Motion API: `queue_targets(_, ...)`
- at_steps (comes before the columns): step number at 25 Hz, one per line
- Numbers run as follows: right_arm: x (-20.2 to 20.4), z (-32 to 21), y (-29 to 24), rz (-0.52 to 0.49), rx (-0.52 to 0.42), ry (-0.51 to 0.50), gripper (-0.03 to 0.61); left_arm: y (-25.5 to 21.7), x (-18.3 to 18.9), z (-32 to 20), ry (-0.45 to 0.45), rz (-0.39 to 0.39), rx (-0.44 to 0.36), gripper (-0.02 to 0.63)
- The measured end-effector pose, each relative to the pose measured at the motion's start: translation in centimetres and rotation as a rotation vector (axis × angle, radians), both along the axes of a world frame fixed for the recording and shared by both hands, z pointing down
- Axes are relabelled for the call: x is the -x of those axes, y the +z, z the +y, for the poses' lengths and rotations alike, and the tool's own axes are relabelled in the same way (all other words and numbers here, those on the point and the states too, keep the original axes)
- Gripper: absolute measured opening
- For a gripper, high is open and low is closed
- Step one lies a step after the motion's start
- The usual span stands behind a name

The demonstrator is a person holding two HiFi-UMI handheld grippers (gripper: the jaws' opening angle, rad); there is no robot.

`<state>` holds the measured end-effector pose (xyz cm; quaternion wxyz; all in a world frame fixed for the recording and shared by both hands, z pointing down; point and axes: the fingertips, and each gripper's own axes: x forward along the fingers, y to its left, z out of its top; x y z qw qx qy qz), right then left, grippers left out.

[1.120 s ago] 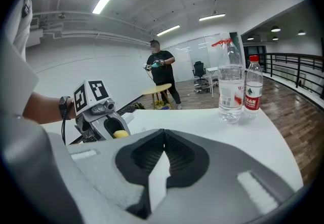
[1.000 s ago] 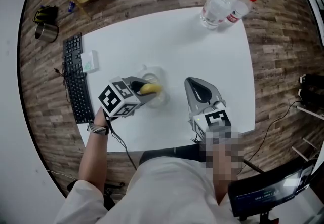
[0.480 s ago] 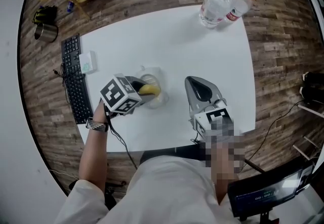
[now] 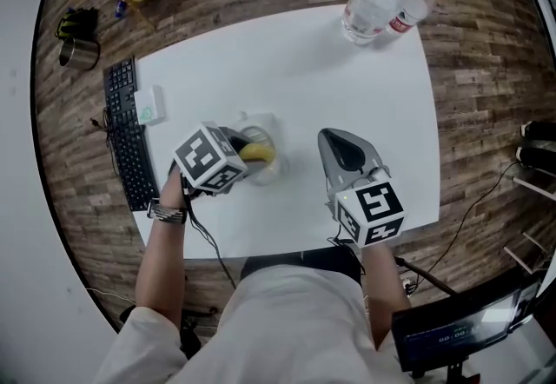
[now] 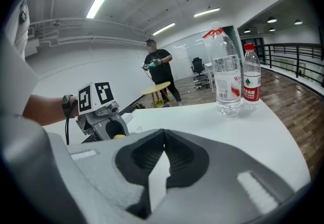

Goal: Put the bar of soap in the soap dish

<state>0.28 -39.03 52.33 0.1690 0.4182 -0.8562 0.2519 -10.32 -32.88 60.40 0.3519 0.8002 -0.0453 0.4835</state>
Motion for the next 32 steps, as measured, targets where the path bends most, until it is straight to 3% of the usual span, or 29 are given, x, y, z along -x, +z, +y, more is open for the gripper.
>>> queue_targets(9, -0.5, 0.5, 0.9, 0.014, 0.014, 0.003, 0.003, -0.3, 0.3, -0.4, 0.102, -0.091, -0.105, 0.152)
queue_targets(21, -0.9, 0.8, 1.7, 0.034, 0.025, 0.005, 0.003, -0.2, 0.7, -0.8, 0.048, -0.102, -0.111, 0.170)
queue_targets(32, -0.2, 1.3, 2.2, 0.042, 0.031, -0.021, 0.003, -0.2, 1.1, -1.6, 0.014, -0.146, -0.178, 0.198)
